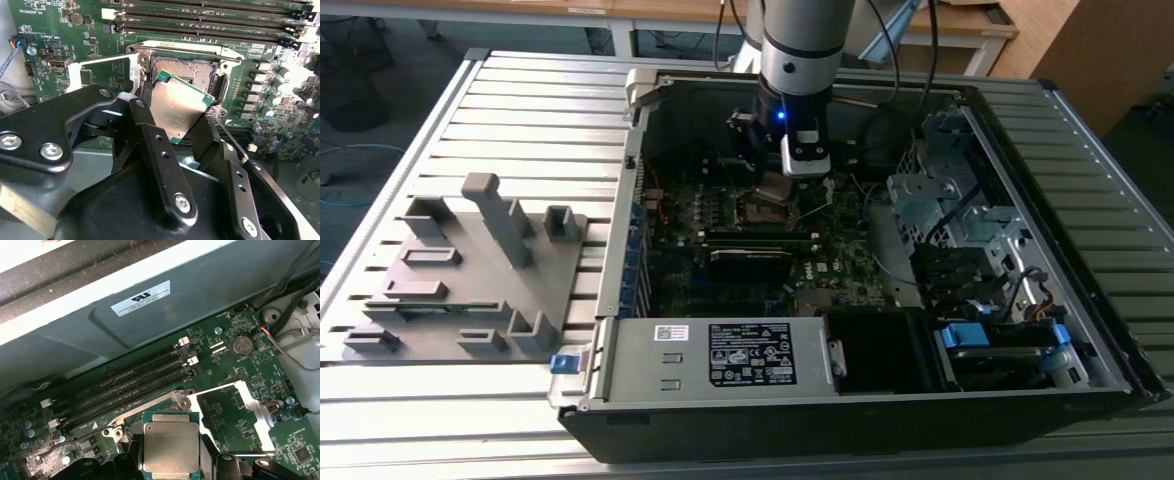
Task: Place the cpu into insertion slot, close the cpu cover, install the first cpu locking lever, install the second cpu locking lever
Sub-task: 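Place the cpu into insertion slot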
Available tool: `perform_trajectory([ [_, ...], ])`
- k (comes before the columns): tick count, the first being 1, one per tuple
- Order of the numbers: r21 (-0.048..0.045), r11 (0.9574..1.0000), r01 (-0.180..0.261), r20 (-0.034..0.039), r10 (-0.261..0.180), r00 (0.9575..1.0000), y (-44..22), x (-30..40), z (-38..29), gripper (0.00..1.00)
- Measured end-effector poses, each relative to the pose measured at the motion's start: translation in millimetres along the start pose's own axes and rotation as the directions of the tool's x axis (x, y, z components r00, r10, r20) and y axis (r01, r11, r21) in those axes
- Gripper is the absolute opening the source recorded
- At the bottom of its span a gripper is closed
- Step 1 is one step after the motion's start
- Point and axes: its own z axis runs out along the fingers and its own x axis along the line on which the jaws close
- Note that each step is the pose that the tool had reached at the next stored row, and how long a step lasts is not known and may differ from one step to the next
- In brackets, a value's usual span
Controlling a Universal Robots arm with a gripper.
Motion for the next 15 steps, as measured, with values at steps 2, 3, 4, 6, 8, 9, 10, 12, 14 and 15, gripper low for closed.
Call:
perform_trajectory([
  [2, 0.0000, 1.0000, 0.000, 0.0000, 0.000, 1.0000, 0.0, 0.0, 0.0, 0.54],
  [3, 0.0000, 1.0000, 0.000, 0.0000, 0.000, 1.0000, 0.0, 0.0, 0.0, 0.54],
  [4, 0.0000, 1.0000, -0.001, 0.0000, 0.001, 1.0000, 0.0, 0.0, 0.0, 0.54],
  [6, -0.0002, 0.9999, -0.013, 0.0010, 0.013, 0.9999, 0.0, 0.0, 0.0, 0.54],
  [8, -0.0006, 0.9993, -0.038, 0.0029, 0.038, 0.9993, 0.0, 0.0, 0.1, 0.54],
  [9, -0.0009, 0.9986, -0.053, 0.0041, 0.053, 0.9986, 0.0, 0.0, 0.2, 0.54],
  [10, -0.0012, 0.9976, -0.069, 0.0054, 0.069, 0.9976, 0.0, 0.0, 0.3, 0.54],
  [12, -0.0020, 0.9948, -0.101, 0.0078, 0.101, 0.9948, 0.0, 0.0, 0.4, 0.54],
  [14, -0.0024, 0.9932, -0.116, 0.0089, 0.116, 0.9932, 0.0, 0.0, 0.4, 0.54],
  [15, -0.0024, 0.9932, -0.116, 0.0090, 0.116, 0.9932, 0.0, 0.0, 0.4, 0.54],
])
